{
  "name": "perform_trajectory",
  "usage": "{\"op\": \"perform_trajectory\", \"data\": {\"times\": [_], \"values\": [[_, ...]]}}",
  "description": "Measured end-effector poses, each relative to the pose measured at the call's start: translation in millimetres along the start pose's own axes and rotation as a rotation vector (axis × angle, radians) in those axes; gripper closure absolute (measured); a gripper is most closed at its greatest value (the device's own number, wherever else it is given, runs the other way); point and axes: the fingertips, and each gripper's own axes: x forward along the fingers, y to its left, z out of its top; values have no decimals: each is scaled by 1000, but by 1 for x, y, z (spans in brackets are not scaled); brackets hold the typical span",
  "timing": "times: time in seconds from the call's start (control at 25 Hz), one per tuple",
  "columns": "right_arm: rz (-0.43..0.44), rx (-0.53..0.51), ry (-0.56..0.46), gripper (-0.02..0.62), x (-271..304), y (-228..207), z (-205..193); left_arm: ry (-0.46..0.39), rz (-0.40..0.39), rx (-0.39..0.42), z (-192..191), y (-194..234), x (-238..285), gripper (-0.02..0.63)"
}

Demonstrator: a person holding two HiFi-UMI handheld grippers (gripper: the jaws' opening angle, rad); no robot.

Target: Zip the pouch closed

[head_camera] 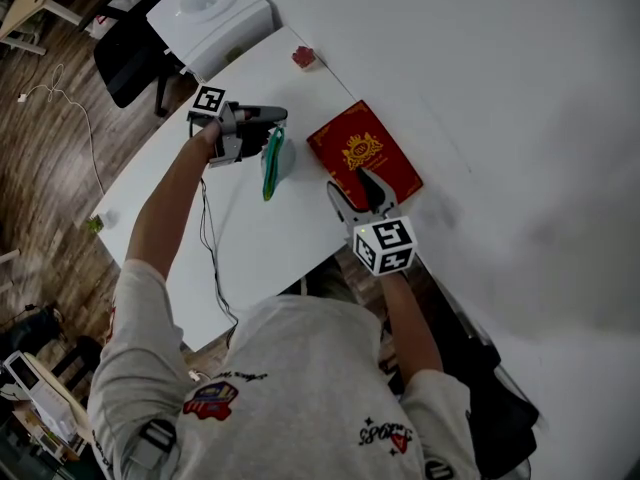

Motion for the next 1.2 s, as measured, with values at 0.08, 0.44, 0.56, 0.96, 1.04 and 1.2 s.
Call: {"op": "perform_trajectory", "data": {"times": [0.08,0.44,0.56,0.96,1.04,1.2], "values": [[1,1,3,347,1,-1,-1,-10,-23,-7,3,-3,0,507],[14,0,1,356,4,-3,4,-30,-80,24,1,-18,-6,582],[26,-10,-5,359,7,2,9,-46,-104,64,-2,-29,-11,586],[75,-65,-31,365,6,33,26,-164,-170,218,-20,-77,-49,598],[86,-75,-36,367,5,41,29,-191,-183,246,-28,-86,-58,601],[112,-97,-49,370,1,57,35,-239,-184,299,-47,-100,-71,601]]}}
